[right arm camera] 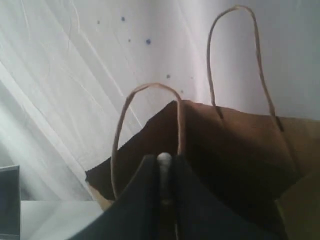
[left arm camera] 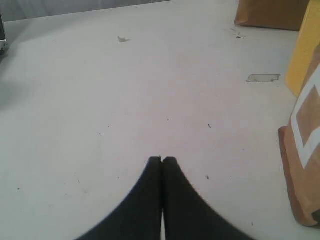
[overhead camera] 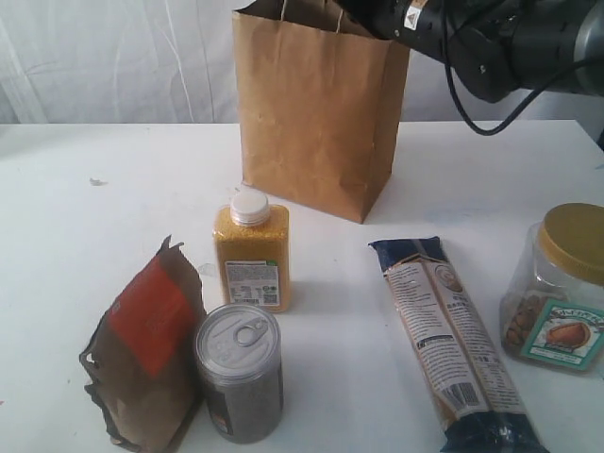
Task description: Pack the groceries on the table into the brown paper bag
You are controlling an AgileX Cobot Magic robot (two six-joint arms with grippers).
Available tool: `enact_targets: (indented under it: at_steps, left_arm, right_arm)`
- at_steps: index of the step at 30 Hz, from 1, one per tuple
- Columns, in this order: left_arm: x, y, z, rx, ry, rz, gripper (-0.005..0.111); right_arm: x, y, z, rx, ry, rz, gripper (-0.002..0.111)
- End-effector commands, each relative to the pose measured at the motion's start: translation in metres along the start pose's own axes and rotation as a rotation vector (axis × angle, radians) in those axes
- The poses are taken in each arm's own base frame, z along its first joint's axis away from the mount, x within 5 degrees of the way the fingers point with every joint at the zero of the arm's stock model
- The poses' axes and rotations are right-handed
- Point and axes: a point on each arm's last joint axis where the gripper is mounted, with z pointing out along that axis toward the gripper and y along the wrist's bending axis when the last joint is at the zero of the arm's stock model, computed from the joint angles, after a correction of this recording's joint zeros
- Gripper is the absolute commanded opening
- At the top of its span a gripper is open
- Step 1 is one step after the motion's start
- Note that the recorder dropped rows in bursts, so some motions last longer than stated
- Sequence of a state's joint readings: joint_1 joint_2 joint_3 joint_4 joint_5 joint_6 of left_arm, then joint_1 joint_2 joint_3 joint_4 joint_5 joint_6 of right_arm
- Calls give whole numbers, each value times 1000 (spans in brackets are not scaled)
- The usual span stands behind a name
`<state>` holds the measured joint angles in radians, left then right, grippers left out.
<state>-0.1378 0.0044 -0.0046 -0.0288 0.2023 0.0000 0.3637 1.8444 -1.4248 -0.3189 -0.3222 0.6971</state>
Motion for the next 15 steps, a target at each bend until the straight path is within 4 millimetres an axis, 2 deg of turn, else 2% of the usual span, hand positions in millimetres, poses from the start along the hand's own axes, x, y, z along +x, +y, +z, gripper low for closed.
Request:
enact_targets:
  at_steps: [1,4,10,15]
  left_arm:
    - [1,0,0,6,-1,2,0]
    - [1,0,0,6,-1,2,0]
    - [1,0,0,6,-1,2,0]
    - [1,0,0,6,-1,2,0]
  right_arm:
    - [-9,-4,-1,3,-39,6,0]
    - [-9,-4,-1,3,-41,14,1]
    - [-16,0,-4,-13,-57,224,1]
    - [-31,11,-14,-36,-78,202,1]
